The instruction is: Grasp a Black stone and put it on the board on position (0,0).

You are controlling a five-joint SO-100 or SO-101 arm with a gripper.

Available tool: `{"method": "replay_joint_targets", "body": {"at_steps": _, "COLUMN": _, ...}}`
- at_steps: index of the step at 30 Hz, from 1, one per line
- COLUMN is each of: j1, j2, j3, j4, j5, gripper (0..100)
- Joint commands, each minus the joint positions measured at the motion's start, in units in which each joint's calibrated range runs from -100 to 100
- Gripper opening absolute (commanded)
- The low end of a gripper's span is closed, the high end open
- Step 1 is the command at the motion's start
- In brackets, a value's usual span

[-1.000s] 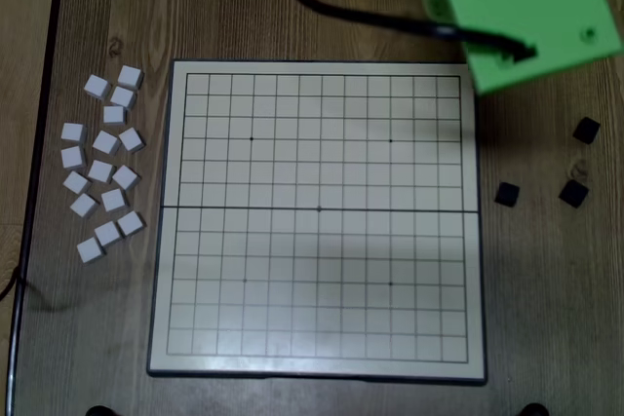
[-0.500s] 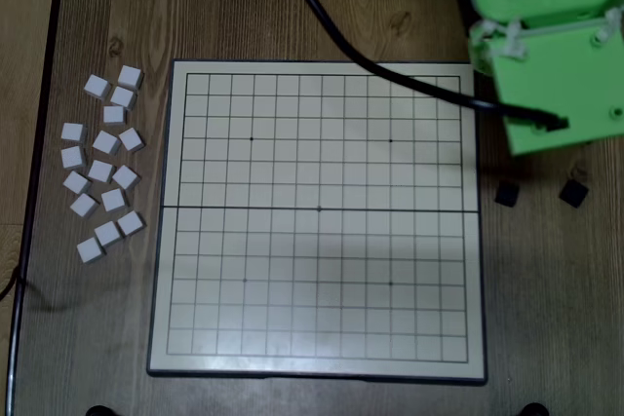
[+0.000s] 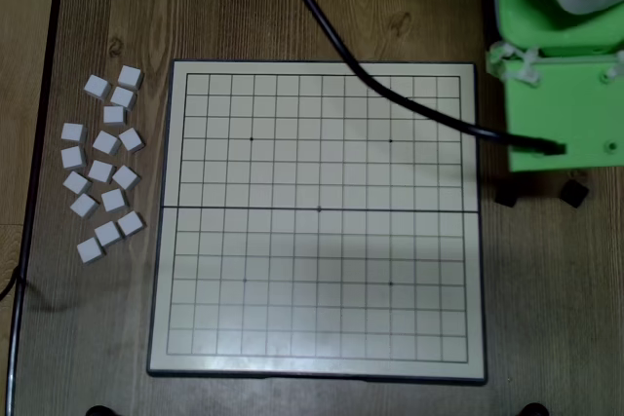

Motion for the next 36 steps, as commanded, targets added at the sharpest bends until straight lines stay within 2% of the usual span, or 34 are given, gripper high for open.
{"method": "replay_joint_targets", "body": {"at_steps": 1, "j1": -1.8, "j2": -0.7, "j3": -6.1, "j4": -0.3, "j5": -1.3, "gripper": 6}}
{"method": "replay_joint_targets", "body": {"at_steps": 36, "j1": -9.4, "j2": 12.1, "j3": -13.4, "j4": -2.2, "j5": -11.9, "gripper": 6}}
